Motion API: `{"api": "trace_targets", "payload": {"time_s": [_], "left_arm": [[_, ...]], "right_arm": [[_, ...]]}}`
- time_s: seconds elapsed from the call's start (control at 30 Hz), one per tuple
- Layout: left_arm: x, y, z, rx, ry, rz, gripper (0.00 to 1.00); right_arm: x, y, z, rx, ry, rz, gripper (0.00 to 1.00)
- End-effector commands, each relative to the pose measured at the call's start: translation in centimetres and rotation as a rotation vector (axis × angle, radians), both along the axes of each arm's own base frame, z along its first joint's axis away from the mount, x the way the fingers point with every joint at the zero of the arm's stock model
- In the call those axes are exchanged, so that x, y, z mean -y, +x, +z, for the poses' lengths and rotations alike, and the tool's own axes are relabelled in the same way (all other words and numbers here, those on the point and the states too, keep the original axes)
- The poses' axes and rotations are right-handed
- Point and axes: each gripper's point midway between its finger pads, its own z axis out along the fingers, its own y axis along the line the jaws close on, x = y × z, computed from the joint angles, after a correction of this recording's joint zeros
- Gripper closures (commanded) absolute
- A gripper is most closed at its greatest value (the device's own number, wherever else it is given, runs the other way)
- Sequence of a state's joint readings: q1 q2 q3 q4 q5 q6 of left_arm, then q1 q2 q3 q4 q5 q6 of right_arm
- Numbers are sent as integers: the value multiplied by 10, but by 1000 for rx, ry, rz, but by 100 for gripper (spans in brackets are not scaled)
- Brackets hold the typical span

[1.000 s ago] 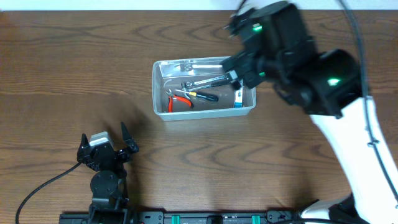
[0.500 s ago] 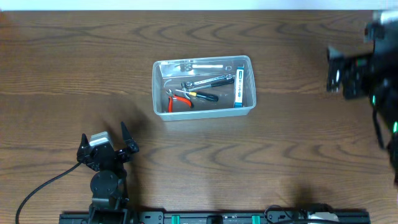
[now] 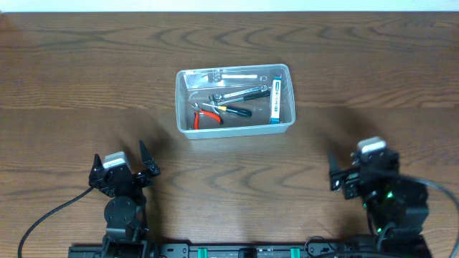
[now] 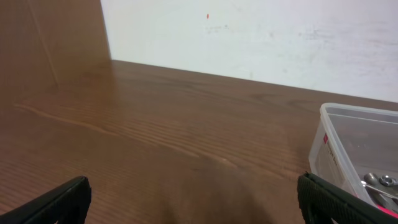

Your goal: Pack container

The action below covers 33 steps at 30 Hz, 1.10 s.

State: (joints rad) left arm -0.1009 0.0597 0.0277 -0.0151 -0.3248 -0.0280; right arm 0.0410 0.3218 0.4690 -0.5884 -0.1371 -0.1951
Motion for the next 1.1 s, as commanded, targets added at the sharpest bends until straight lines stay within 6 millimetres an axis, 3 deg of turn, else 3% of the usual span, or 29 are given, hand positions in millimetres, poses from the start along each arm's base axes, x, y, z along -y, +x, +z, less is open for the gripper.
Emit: {"api": "trace_targets", "payload": {"time_s": [0.0, 0.17, 0.33, 1.07], "left_arm": [[-3, -2, -16, -46, 9, 19, 2], [-3, -2, -16, -46, 9, 19, 2], [-3, -2, -16, -46, 9, 18, 2], [-3, -2, -16, -46, 9, 19, 2]], "right_arm": [[-13, -7, -22, 38, 50, 65, 1], [-12, -10, -54, 33, 118, 34, 1], [-10, -9, -70, 39, 114, 21, 1], [-5, -6, -68, 58, 101, -3, 1]]}}
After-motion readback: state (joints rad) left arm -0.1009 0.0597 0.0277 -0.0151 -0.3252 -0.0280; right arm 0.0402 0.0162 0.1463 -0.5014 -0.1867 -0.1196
